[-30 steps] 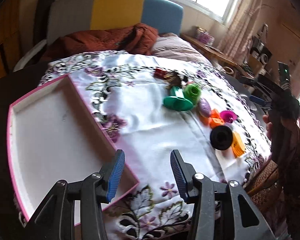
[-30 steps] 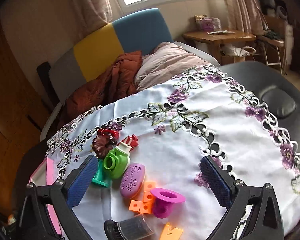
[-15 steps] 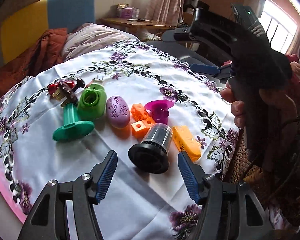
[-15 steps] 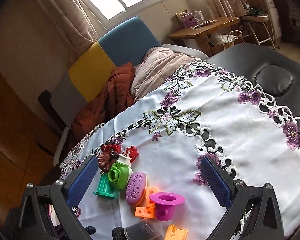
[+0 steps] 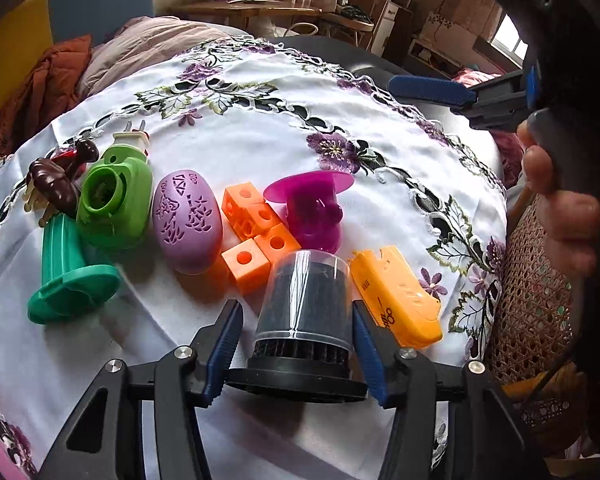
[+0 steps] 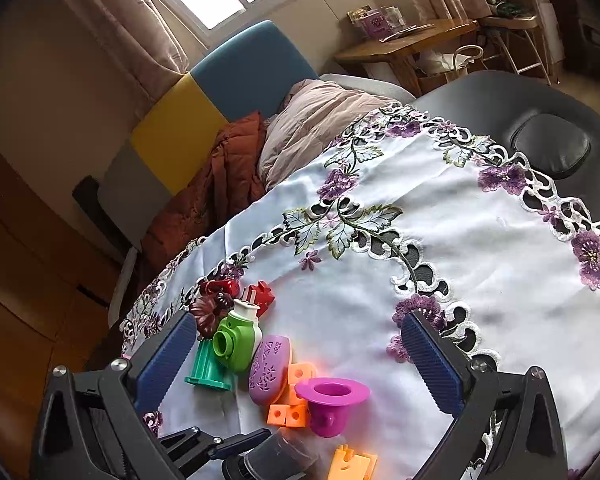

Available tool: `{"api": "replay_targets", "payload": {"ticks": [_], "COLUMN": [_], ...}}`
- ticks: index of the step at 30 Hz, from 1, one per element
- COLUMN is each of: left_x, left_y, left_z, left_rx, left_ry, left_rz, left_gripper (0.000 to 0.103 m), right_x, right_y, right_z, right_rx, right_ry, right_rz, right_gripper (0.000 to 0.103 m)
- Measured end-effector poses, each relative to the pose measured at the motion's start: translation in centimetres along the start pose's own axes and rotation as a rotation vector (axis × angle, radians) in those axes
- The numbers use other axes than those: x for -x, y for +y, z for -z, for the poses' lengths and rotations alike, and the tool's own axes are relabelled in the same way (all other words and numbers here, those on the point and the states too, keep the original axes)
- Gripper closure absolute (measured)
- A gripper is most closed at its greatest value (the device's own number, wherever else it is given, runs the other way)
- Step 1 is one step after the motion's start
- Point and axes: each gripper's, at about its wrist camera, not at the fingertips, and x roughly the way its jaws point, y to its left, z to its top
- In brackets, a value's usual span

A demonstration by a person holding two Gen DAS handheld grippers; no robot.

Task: Organize rigid objects
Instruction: 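Move the left tool to the black-and-clear cylinder and grasp it, then carry the cylinder to the tray with left tool while right tool grasps orange piece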

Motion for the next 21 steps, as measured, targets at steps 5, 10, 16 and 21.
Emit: {"api": "replay_targets", "payload": {"ticks": [5,10,16,21], "left_x": [2.4,4.8,6.3,6.9], "left_y": [2.1,4.2,5.0,5.1], "left_z": [2.5,6.3,8.7,9.5], "left_rx": [0.115,0.232,0.301,0.322], "left_ry": [-0.067,-0.108,-0.135,-0.144], "left_rz": [-0.067,-0.135,-0.166,-0.172], "left_gripper": [0.048,0.048,0.048,0.048], "right_x": [-0.6,-1.6,-3.3,-4.6], "right_y": [-0.4,-0.3,0.4,1.8], "right_z": [0.1,0.4,1.2,3.2], "right_rx": [-0.021,-0.009,0.041,0.116], "right_ry": [0.030,0.079,0.187,0.387], "right_rz": [0.024,0.061,0.115,0.158], "right_gripper": [0.000,0.000,0.000,0.000]}}
